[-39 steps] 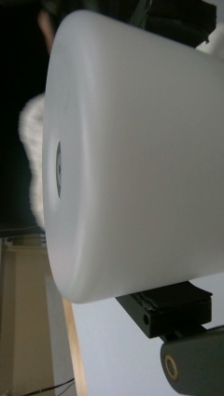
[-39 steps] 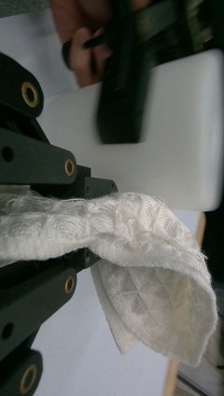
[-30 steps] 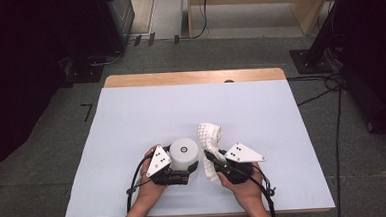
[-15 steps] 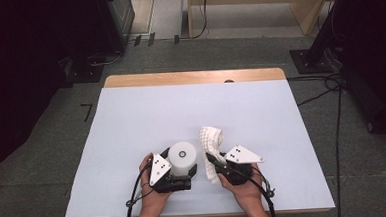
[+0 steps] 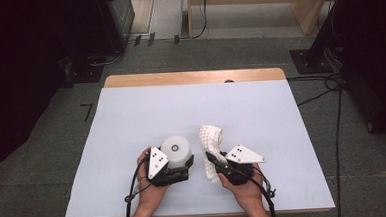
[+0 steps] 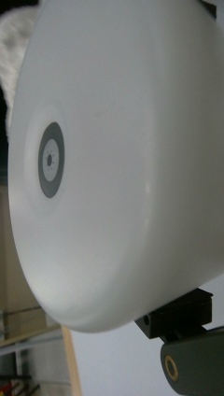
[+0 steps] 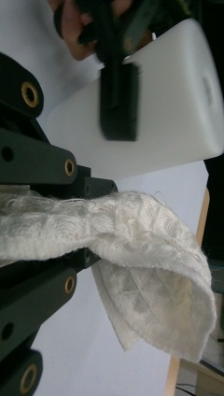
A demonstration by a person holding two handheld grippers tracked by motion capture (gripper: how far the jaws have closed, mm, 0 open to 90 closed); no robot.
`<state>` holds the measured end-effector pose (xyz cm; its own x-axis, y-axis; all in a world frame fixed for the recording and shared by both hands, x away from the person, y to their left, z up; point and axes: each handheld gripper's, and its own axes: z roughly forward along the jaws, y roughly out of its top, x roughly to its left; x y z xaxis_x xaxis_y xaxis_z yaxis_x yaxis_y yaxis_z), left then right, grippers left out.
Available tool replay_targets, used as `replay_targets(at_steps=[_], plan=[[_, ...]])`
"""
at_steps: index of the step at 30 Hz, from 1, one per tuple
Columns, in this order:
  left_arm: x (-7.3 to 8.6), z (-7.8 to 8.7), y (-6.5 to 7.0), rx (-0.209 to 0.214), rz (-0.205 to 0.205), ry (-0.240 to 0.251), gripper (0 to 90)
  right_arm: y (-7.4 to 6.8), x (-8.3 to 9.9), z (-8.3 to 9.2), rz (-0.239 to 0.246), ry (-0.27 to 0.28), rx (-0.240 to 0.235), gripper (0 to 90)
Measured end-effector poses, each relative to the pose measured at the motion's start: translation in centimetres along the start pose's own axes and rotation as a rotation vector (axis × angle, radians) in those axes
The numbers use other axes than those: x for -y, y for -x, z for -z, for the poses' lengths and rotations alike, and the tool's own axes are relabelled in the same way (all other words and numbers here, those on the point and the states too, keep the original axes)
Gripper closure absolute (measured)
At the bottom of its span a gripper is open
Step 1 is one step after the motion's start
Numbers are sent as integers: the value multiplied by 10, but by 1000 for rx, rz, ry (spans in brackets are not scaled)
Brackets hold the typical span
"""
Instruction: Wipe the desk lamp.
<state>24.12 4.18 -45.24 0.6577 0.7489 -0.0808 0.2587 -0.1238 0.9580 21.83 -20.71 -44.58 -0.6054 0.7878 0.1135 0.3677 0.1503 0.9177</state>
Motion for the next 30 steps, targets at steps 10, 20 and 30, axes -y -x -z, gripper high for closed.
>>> replay_targets(at_steps=[10, 20, 30], plan=[[-12, 7, -8, 152, 68, 41, 87, -7, 3, -9, -26, -30, -51, 756], [-1, -3, 0, 205, 60, -23, 88, -10, -13, 3, -18, 36, -66, 758], [-8, 1, -9, 196, 77, -5, 88, -14, -1, -6, 22, -18, -67, 758]])
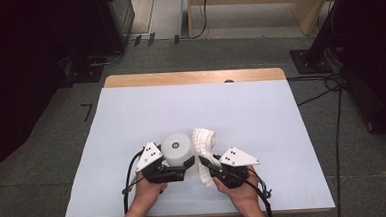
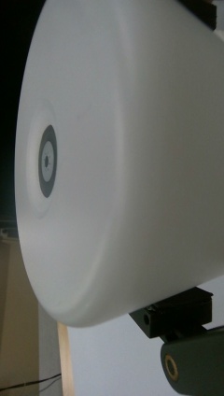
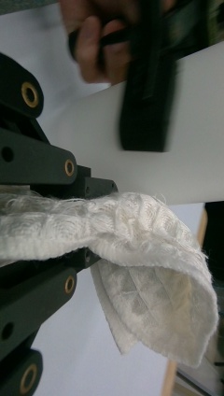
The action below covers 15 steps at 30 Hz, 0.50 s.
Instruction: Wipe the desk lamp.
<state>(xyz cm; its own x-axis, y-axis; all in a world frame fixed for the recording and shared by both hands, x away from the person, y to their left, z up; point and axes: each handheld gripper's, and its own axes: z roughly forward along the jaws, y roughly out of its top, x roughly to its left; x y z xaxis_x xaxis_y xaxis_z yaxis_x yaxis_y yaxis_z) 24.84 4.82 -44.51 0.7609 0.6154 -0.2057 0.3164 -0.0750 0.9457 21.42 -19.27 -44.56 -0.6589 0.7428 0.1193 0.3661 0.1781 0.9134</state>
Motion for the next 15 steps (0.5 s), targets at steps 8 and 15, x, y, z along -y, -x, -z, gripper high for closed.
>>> replay_targets(at_steps=[8, 15], plan=[[11, -14, 2, 17, -102, -71, 87, 6, -9, 5, -1, 29, 3, 757], [24, -25, 4, -15, -223, -120, 86, 27, -3, 18, -51, 35, 94, 758]])
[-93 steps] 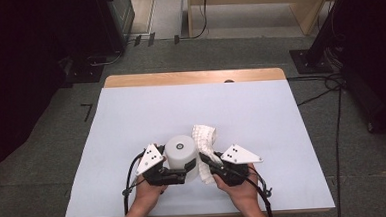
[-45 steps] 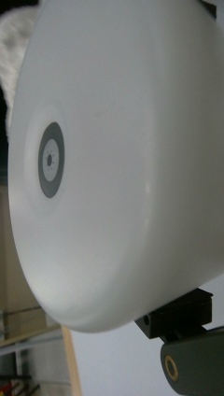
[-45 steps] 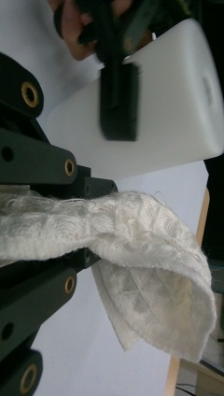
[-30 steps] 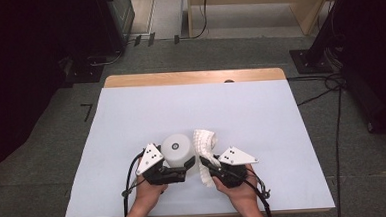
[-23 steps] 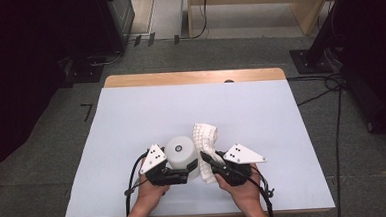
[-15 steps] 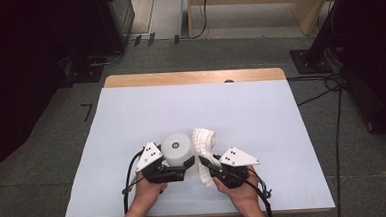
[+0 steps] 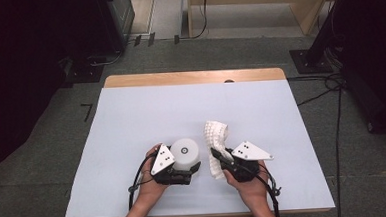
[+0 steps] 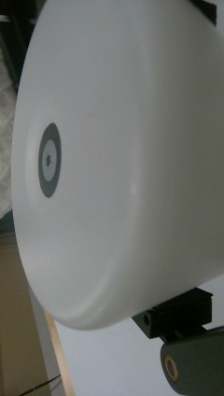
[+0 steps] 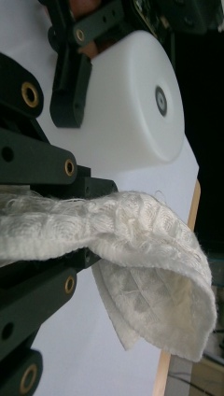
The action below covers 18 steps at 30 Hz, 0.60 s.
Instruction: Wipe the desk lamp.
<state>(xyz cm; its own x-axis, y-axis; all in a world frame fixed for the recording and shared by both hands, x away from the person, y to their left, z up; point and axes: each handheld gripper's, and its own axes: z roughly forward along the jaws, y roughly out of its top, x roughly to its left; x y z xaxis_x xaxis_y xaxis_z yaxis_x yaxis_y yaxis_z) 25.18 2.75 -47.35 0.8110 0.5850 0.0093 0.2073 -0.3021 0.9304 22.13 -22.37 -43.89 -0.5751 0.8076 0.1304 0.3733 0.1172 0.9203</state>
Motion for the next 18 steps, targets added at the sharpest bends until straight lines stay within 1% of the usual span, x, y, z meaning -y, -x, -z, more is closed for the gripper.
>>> replay_targets(at_steps=[4, 6, 8, 9, 10, 12, 14, 16, 17, 18], plan=[[3, -3, 2, -1, -29, -17, 86, 7, 4, 0, -8, -7, 13, 758], [3, -2, 2, -1, -24, -15, 85, 9, 5, -1, -10, -13, 15, 757], [3, -1, 1, -10, -6, -20, 83, 12, 6, -1, -15, -13, 18, 757], [4, 0, 1, -19, 12, -8, 76, 13, 6, -1, -15, -12, 21, 758], [4, 2, 1, -20, 37, 2, 50, 14, 6, -1, -15, -13, 23, 757], [4, 5, 1, -36, 86, 3, 2, 15, 5, 0, -20, -11, 25, 757], [4, 9, 4, -67, 103, 8, 0, 16, 5, 0, -17, -11, 27, 757], [5, 11, 10, -106, 115, 13, 0, 15, 5, 0, -18, -12, 26, 757], [7, 11, 13, -128, 122, 12, 0, 15, 5, -1, -14, -12, 25, 757], [7, 10, 16, -161, 119, -7, 0, 14, 6, -1, -13, -12, 23, 757]])
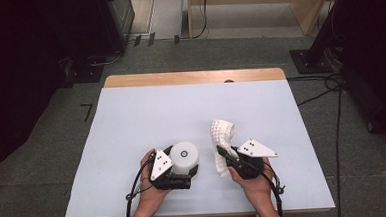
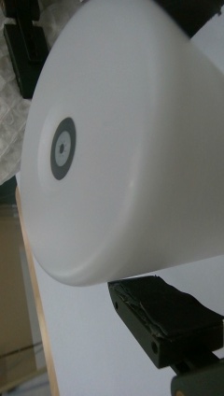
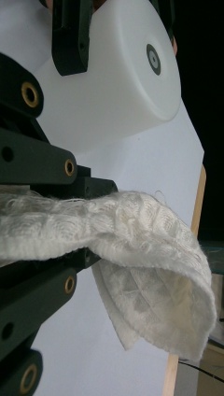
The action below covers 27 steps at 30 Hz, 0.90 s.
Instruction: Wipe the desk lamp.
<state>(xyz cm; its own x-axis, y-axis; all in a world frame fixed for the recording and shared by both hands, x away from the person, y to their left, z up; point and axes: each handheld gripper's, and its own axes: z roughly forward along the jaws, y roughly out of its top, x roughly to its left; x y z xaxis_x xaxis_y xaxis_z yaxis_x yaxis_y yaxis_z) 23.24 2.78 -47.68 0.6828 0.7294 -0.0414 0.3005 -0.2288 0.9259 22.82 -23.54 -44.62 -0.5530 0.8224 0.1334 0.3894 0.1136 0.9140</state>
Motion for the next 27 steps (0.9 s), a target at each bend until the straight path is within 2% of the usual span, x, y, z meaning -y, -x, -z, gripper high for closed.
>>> replay_targets(at_steps=[2, 4, 7, 10, 14, 18, 22, 24, 27], plan=[[0, -1, 5, -33, 15, -10, 3, -1, 0, -1, -3, -4, -5, 757], [-2, -1, 11, -63, -2, -7, 72, -2, 1, -1, 2, -7, -7, 757], [-3, 0, 10, -62, -7, -15, 85, -3, 2, -2, 5, -9, -12, 757], [-6, 3, 3, -19, 4, -6, 87, -6, 0, 0, 1, -2, -27, 757], [-15, 11, -10, 120, 39, 81, 87, -15, -5, 0, 7, 9, -69, 757], [-25, 18, -15, 194, 37, 127, 88, -28, -5, -4, 45, -2, -108, 757], [-25, 17, -19, 236, 52, 130, 89, -32, -2, -8, 46, -24, -109, 757], [-24, 15, -19, 240, 44, 118, 89, -32, -3, -8, 43, -22, -104, 757], [-23, 12, -14, 232, 9, 90, 89, -35, -10, -1, 43, 9, -103, 757]])
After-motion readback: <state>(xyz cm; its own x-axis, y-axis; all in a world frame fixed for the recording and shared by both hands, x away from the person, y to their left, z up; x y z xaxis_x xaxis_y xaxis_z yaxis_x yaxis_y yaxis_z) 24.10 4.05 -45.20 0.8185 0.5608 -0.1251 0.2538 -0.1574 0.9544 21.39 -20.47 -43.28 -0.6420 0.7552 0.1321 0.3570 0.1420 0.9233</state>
